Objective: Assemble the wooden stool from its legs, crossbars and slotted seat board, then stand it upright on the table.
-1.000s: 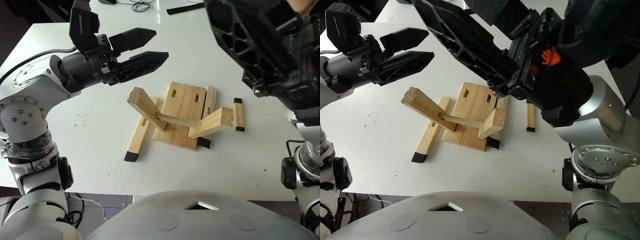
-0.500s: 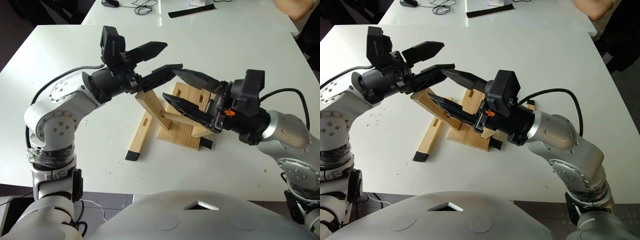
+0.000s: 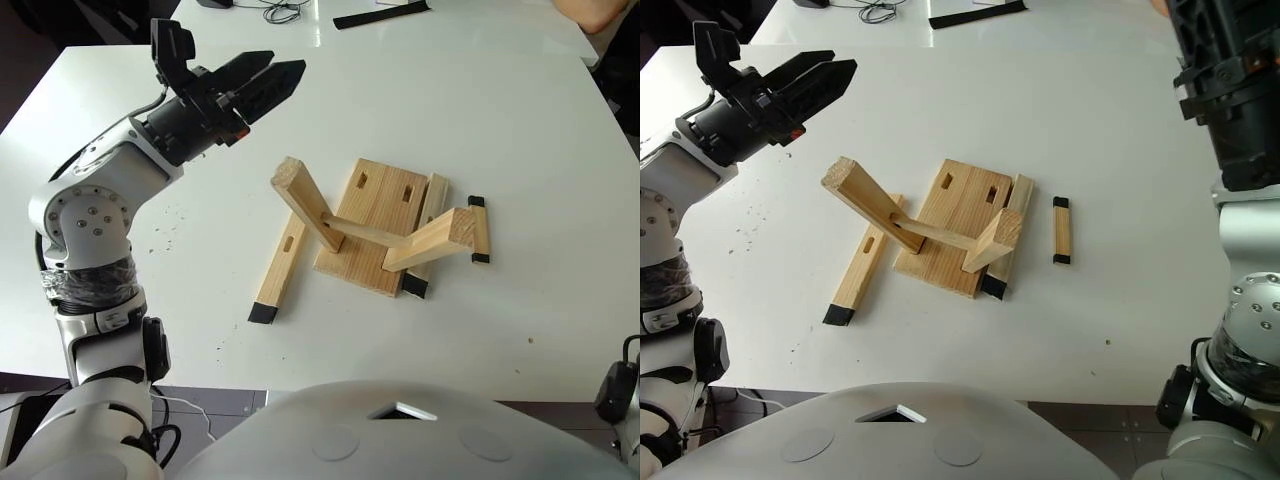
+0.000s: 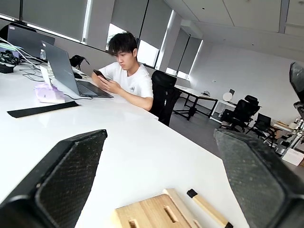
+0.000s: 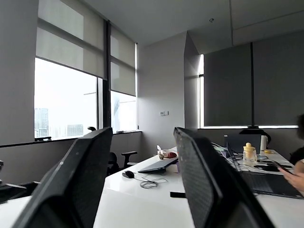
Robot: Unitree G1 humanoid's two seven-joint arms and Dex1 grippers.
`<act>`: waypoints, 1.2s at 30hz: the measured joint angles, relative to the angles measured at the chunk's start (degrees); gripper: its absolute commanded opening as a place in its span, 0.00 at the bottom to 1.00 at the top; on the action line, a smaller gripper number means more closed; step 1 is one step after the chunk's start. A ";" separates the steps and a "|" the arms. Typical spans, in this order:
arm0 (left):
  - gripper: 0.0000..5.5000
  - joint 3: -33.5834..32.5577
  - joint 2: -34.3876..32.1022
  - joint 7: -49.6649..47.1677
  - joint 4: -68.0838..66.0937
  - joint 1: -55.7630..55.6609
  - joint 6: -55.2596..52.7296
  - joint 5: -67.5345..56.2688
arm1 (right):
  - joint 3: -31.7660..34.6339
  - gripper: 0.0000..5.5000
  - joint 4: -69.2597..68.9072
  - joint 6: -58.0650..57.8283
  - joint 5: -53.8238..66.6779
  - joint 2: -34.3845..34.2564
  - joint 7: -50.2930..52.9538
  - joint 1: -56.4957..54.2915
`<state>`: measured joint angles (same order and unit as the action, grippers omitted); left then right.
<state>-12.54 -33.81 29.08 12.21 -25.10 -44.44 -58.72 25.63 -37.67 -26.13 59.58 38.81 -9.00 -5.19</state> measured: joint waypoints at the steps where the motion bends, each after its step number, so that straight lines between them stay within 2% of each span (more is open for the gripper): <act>1: 0.76 1.40 -1.06 1.37 -0.98 0.79 2.46 4.10 | -2.59 0.44 0.54 0.06 -4.36 -0.03 -0.28 2.51; 6: 0.76 12.37 -4.61 6.15 -3.80 7.16 16.07 25.23 | -18.25 0.44 3.03 1.67 -22.47 -2.16 -1.51 9.43; 8: 0.76 18.15 -5.16 7.43 -4.63 10.63 22.39 34.51 | -26.43 0.44 4.91 3.36 -30.72 -4.47 -1.83 11.66; 13: 0.76 21.85 -2.52 9.03 -2.52 15.32 26.24 38.69 | -33.86 0.44 7.17 5.45 -38.72 -7.61 -3.83 13.73; 16: 0.76 22.86 -0.55 9.87 -1.34 17.53 28.47 39.91 | -38.58 0.44 9.64 6.54 -45.38 -6.95 -6.36 14.45; 19: 0.76 23.90 -0.31 10.71 -2.71 19.10 32.45 43.06 | -39.44 0.44 11.65 7.03 -48.35 -6.59 -8.77 15.38; 24: 0.76 23.94 0.27 10.97 -14.74 19.02 41.60 49.67 | -39.55 0.44 15.32 8.82 -52.30 -4.97 -12.70 15.49; 28: 0.76 23.94 0.54 11.46 -19.08 18.77 47.25 51.68 | -39.25 0.44 16.67 9.92 -53.51 -4.77 -15.06 15.71; 36: 0.76 22.88 0.43 11.88 -23.86 17.12 51.80 53.28 | -36.00 0.44 17.52 11.09 -54.09 -4.34 -17.80 18.54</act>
<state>10.34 -33.38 40.96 -11.65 -7.98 7.36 -5.44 -10.37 -20.15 -15.04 5.49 34.47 -26.80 13.35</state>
